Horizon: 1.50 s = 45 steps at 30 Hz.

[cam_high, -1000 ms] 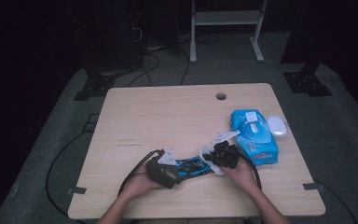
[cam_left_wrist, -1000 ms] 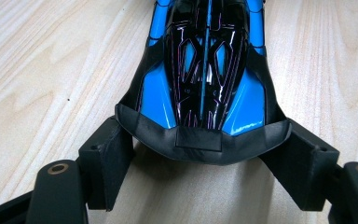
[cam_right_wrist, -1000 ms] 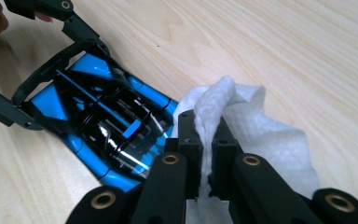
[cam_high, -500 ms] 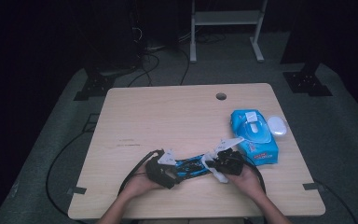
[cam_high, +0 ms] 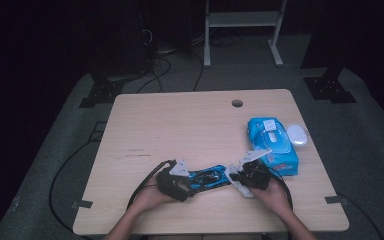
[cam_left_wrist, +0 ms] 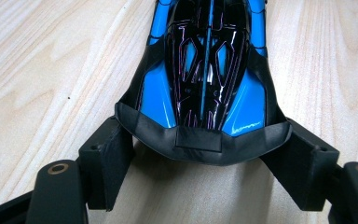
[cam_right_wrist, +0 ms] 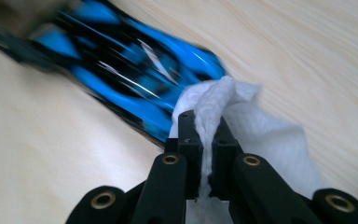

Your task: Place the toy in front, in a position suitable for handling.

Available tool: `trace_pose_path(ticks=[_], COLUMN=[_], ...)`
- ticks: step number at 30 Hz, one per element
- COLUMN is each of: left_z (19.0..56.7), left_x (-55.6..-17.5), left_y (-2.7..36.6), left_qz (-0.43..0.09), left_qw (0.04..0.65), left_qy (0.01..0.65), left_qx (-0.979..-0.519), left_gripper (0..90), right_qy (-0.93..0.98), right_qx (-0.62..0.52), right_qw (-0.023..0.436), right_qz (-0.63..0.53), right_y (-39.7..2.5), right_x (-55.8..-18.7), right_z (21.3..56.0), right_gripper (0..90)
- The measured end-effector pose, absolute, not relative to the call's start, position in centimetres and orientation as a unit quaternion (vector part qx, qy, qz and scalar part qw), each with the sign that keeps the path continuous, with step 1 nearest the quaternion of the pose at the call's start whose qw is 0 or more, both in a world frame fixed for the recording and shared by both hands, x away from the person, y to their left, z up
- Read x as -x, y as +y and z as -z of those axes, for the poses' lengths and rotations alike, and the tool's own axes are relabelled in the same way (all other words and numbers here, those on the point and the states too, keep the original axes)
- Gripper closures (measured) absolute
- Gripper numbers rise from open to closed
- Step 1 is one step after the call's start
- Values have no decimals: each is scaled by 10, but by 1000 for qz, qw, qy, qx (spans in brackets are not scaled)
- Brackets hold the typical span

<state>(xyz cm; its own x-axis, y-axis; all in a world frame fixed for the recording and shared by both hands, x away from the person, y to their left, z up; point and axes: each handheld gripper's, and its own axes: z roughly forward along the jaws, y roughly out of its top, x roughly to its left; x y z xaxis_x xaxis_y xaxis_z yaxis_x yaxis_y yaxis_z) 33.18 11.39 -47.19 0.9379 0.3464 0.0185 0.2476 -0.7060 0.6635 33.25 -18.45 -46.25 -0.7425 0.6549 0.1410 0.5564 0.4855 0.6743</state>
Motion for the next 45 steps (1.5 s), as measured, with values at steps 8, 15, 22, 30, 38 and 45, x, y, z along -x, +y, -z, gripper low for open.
trace_pose_path(ticks=[8,15,22,30,38,45], left_z=[472,472,472,473,472,472], left_x=[-332,-332,-331,-332,-331,-332], left_y=[113,114,114,114,114,115], left_qz=[-71,-70,-73,-72,-73,-72], left_qw=[347,348,346,353,348,347], left_qy=[163,163,165,166,168,168], left_qx=[-921,-921,-921,-918,-919,-920], left_gripper=[263,264,264,264,265,265], right_qy=[857,852,855,848,857,852], right_qx=[-319,-345,-324,-342,-352,-339], right_qw=[81,94,75,62,78,72], right_qz=[-395,-384,-397,-400,-369,-392], right_y=[-143,-159,-162,-181,-185,-174], right_x=[-348,-348,-329,-319,-327,-332], right_z=[451,456,456,461,465,458], right_gripper=[854,855,855,854,854,854])
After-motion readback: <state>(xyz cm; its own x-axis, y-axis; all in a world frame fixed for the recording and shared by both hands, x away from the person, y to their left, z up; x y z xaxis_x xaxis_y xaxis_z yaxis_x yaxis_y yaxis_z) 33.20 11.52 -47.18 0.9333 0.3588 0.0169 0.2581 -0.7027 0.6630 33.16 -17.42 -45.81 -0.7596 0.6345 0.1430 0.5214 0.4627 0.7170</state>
